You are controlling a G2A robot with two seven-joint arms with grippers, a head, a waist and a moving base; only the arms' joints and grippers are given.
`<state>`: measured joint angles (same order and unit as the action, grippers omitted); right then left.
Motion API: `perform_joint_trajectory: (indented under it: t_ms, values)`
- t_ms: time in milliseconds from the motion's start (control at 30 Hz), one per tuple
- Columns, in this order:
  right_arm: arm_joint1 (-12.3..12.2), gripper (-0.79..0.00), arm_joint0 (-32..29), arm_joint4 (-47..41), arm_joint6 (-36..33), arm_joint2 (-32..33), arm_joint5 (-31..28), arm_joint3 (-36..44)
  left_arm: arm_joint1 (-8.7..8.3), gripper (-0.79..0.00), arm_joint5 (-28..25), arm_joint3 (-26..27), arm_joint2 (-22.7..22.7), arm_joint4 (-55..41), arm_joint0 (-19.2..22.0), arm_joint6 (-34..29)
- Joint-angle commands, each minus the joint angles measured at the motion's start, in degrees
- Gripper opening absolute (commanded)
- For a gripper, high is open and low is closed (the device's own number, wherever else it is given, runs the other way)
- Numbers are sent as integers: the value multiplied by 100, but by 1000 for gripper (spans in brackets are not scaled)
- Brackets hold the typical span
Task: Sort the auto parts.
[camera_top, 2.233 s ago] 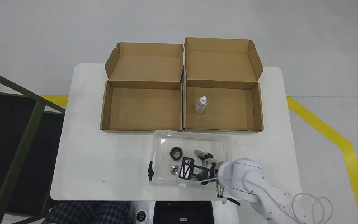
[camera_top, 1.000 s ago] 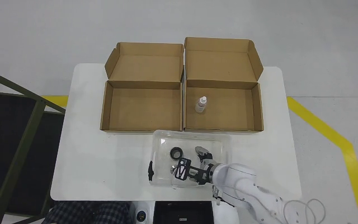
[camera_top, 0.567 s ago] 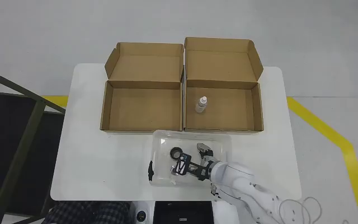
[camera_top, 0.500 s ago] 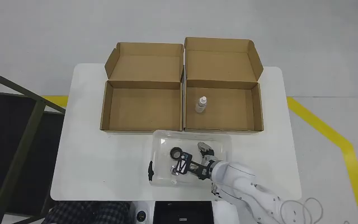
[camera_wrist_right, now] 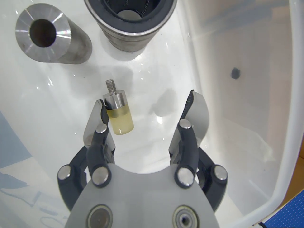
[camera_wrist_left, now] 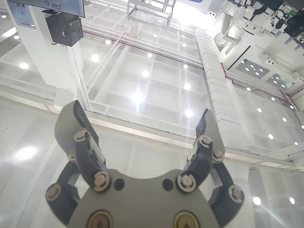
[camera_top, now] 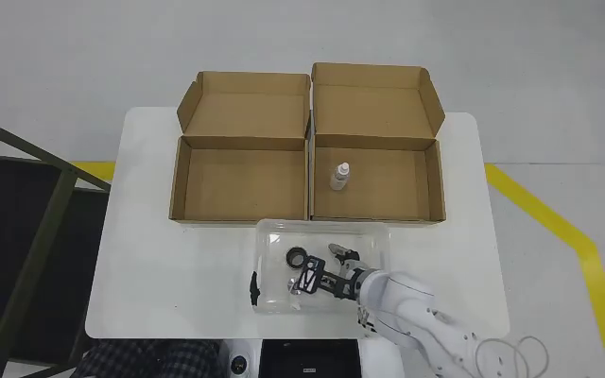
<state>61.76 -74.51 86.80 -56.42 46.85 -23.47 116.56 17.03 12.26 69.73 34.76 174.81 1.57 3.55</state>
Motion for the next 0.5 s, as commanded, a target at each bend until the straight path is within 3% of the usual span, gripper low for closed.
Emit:
perform_joint_trajectory:
  t_ms: [0,133,200,233,467]
  values:
    - [13,-222,-1,71,22,-54,-31,18,0,0,0,0,0,0,0,0]
    - [42,-259,15,159,49,-158,-95,36,0,0,0,0,0,0,0,0]
    - [60,-379,36,185,50,-209,-137,23,0,0,0,0,0,0,0,0]
    - [69,-397,48,196,46,-231,-148,12,0,0,0,0,0,0,0,0]
    - [116,-456,93,192,-22,-293,-213,-10,0,0,0,0,0,0,0,0]
